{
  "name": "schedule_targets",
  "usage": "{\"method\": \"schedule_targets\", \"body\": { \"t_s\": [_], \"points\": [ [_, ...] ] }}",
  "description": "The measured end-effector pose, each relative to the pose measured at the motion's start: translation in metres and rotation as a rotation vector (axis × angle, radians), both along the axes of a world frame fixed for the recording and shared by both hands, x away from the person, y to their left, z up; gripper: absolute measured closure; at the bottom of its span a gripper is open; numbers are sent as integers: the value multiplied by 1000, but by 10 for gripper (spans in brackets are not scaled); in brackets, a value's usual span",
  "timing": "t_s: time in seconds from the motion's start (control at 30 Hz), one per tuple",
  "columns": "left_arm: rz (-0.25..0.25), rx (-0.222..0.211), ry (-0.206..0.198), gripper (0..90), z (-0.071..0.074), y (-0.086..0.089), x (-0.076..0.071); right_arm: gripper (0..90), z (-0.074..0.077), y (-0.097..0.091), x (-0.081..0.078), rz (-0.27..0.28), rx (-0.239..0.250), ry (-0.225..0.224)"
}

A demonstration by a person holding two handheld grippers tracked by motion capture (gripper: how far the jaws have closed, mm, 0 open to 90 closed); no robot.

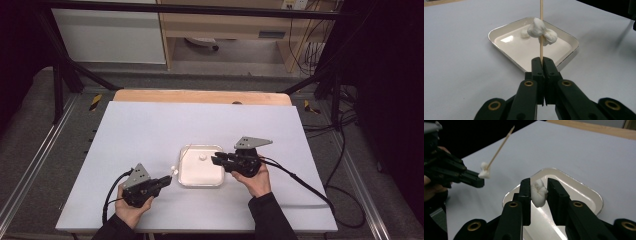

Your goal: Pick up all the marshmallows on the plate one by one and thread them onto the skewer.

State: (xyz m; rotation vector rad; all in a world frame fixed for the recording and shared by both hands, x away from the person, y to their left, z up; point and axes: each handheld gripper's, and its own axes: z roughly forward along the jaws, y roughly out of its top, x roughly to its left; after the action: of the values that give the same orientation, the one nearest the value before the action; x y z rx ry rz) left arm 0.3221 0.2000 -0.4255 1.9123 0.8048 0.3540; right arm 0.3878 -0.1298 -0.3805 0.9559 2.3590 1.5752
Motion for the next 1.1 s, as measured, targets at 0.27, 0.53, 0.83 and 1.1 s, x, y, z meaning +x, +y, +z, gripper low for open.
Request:
{"method": "schedule_targets", "body": {
  "t_s": [0.27, 0.53, 0.83, 1.1],
  "points": [
    [-11, 3, 0, 888, 0, -2, -1, 748, 22, -8, 5, -10, 119, -6],
    [-15, 5, -2, 889, 0, -3, -1, 750, 35, 1, 12, -1, 196, 3],
    [-22, 8, -5, 889, 0, -4, -1, 753, 42, 13, 22, 12, 232, 26],
    [-34, 11, -12, 889, 0, -5, -2, 753, 36, 26, 27, 44, 232, 56]
  ]
}}
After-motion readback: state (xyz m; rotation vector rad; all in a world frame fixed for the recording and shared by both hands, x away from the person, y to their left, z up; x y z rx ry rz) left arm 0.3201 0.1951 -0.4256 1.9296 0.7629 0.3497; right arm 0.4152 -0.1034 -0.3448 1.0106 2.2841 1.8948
